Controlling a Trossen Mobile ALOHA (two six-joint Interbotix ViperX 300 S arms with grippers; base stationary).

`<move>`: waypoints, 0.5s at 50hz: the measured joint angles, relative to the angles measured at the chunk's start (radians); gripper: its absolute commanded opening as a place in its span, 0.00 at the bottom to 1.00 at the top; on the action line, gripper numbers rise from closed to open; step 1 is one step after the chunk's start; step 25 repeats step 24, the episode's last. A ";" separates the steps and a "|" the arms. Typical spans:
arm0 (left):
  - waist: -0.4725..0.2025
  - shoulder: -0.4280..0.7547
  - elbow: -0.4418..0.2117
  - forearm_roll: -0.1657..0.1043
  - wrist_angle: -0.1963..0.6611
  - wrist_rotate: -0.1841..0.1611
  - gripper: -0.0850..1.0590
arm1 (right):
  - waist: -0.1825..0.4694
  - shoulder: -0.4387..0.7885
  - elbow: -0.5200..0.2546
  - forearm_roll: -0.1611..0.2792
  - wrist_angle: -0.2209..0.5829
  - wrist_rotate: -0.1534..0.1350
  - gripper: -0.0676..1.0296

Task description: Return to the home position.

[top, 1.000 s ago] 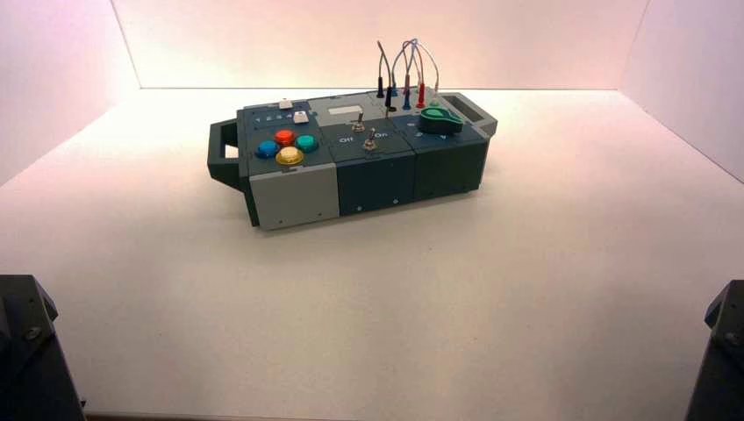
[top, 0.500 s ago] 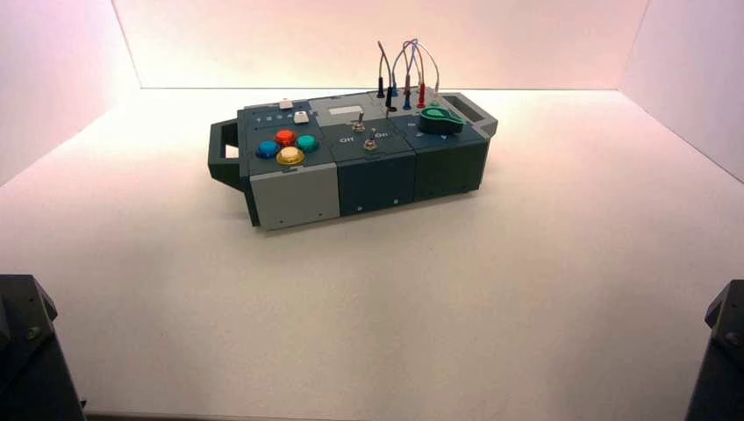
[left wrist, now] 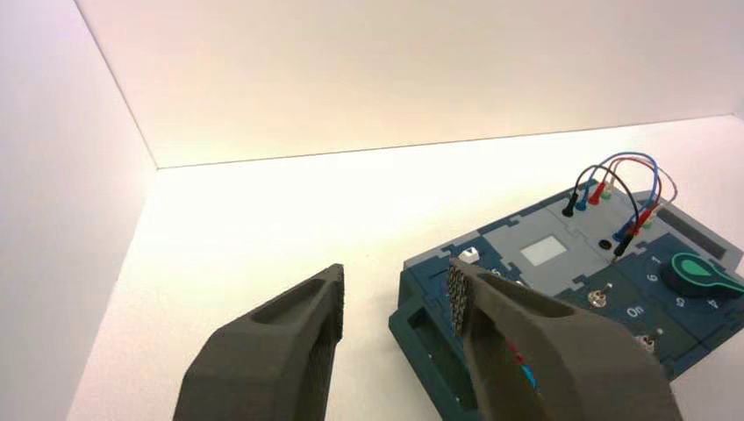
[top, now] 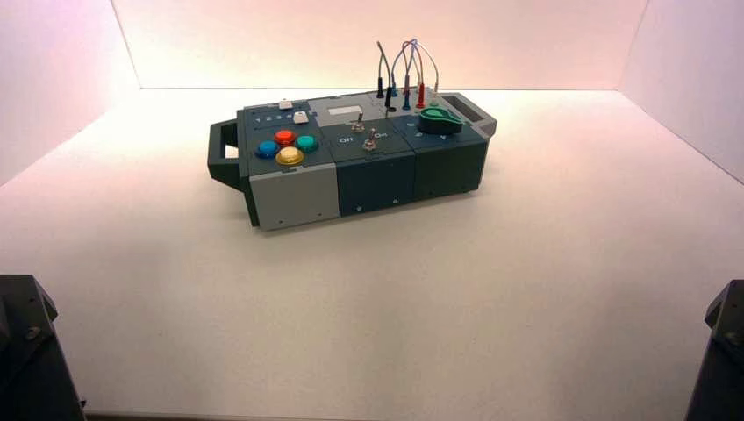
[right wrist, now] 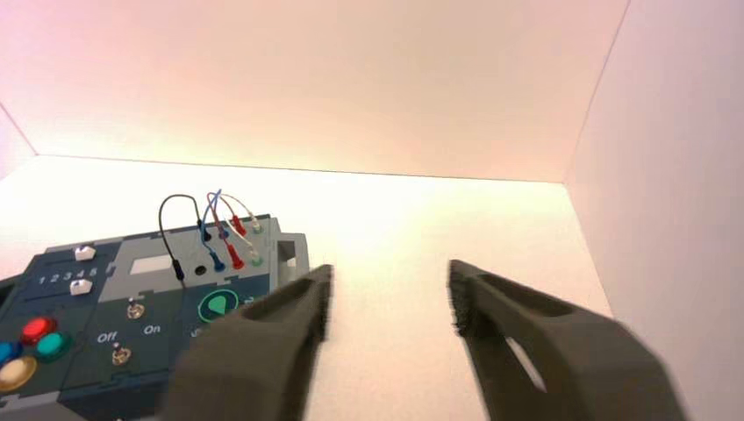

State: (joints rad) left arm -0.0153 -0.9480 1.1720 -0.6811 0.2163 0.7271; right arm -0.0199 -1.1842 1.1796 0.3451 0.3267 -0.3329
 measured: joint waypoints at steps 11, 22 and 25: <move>-0.002 0.003 0.006 0.000 0.000 0.011 0.61 | 0.000 -0.002 0.000 -0.003 -0.008 0.000 0.64; 0.000 0.003 0.006 0.000 0.000 0.015 0.61 | 0.000 0.000 0.000 0.000 -0.009 0.000 0.64; 0.000 0.003 0.006 0.000 0.000 0.015 0.61 | 0.000 0.000 0.000 0.000 -0.008 0.000 0.64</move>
